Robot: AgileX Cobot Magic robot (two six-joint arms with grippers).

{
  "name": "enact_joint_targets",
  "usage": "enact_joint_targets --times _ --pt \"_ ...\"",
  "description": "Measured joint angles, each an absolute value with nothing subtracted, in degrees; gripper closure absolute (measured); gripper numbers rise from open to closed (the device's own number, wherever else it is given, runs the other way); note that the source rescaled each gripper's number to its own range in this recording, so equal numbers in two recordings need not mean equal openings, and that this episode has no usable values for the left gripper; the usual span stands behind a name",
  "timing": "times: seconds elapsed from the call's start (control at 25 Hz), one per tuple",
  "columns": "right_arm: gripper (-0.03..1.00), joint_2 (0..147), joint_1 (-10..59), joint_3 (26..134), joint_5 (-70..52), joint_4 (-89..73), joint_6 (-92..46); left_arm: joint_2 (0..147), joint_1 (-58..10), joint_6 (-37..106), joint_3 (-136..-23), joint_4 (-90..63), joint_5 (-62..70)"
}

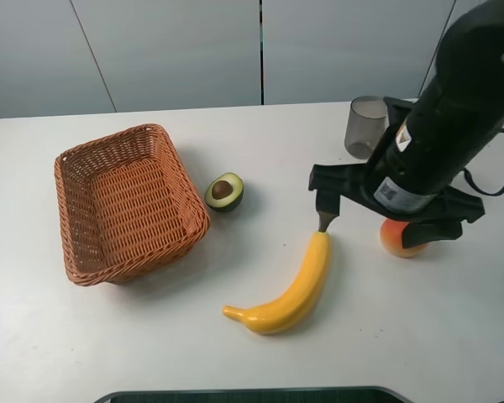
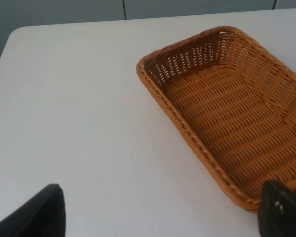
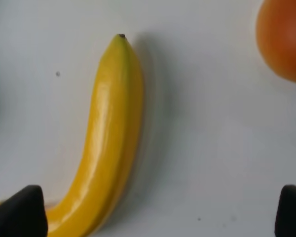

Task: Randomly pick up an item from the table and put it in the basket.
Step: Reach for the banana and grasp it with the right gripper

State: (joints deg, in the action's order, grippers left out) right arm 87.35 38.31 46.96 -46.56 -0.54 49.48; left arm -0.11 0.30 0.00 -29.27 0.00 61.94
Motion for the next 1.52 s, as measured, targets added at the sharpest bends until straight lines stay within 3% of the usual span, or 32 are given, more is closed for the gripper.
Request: enact_joint_targets --times 0.44,1.36,1.44,1.48,1.52 --pt "-0.03 101.9 45.9 53.1 -42.0 0.4 56.1 -0.1 0.3 0.0 -29.3 0.0 61.9" --pt "-0.03 112.7 46.2 53.5 -35.8 2.5 65.5 -0.1 0.3 0.0 -29.3 0.0 61.9" --pt "0.12 112.7 46.2 53.5 -35.4 2.5 65.5 -0.1 0.3 0.0 -29.3 0.0 61.9" --pt "0.25 112.7 46.2 53.5 -35.4 2.5 65.5 -0.1 0.3 0.0 -29.3 0.0 61.9" --pt "0.45 112.7 46.2 53.5 -35.4 2.5 65.5 -0.1 0.3 0.0 -29.3 0.0 61.9"
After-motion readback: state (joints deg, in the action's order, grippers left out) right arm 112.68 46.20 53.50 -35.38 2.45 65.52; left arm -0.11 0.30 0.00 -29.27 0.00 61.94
